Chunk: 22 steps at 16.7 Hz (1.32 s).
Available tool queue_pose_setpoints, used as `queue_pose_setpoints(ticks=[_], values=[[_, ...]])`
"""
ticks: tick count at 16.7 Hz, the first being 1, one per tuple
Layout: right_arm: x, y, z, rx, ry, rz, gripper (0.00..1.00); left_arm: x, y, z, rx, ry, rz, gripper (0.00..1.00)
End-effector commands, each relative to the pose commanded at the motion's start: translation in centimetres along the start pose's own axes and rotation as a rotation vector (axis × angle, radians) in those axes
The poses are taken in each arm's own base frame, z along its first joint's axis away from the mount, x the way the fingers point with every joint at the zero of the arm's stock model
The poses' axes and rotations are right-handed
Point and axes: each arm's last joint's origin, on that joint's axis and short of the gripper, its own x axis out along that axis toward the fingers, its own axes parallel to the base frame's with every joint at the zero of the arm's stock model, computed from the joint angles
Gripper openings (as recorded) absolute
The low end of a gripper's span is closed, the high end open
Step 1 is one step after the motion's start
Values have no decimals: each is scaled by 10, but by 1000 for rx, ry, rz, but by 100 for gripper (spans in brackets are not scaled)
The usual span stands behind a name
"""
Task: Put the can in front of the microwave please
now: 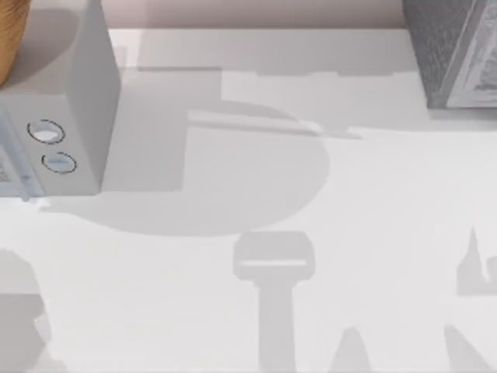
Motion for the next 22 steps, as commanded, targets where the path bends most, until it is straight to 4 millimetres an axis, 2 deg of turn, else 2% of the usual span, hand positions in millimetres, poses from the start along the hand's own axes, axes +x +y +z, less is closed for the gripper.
queue_pose_setpoints(ticks=[14,22], values=[[0,0,0,0,0,0,100,8,0,0,0,0,0,0],[0,0,0,0,0,0,100,8,0,0,0,0,0,60]])
